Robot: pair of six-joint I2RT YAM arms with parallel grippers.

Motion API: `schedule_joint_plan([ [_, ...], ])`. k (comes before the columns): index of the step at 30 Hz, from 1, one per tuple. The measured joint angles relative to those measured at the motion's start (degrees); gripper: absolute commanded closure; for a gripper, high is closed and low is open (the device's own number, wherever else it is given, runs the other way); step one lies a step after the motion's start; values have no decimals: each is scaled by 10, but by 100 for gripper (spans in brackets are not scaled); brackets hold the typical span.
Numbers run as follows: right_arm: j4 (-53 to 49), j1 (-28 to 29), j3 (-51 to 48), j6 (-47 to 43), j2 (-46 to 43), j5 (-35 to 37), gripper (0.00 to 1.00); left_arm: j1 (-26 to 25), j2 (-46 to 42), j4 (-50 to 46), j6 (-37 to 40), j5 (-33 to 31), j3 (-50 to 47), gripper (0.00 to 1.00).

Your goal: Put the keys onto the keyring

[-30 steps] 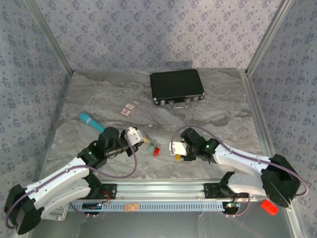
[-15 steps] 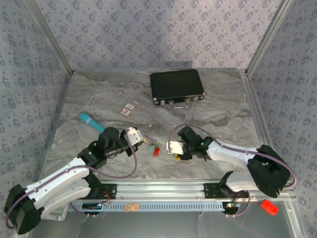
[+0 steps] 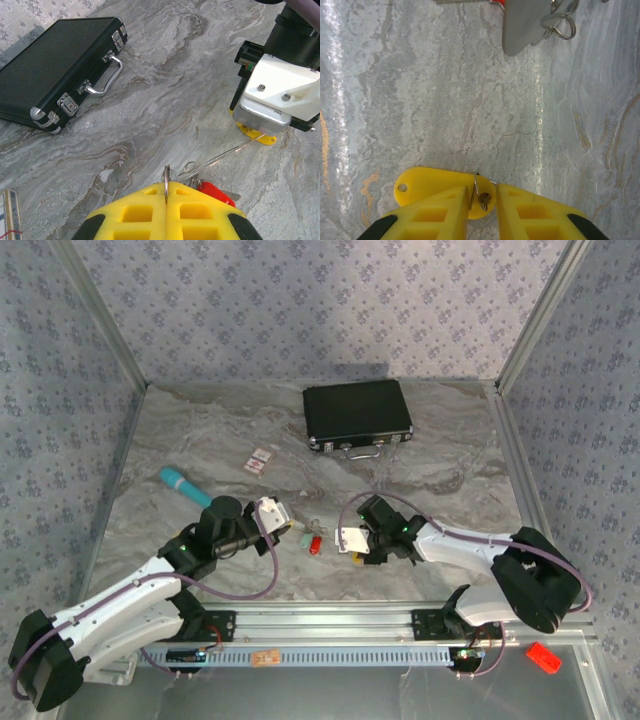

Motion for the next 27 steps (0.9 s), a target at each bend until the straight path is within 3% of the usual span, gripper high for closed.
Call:
schedule_joint_plan([
  [19, -8, -3, 3, 0, -6, -4, 100, 0, 0, 0, 0, 0, 0, 100],
  [27, -29, -1, 9, 16, -56, -5, 100, 0, 0, 0, 0, 0, 0, 100],
])
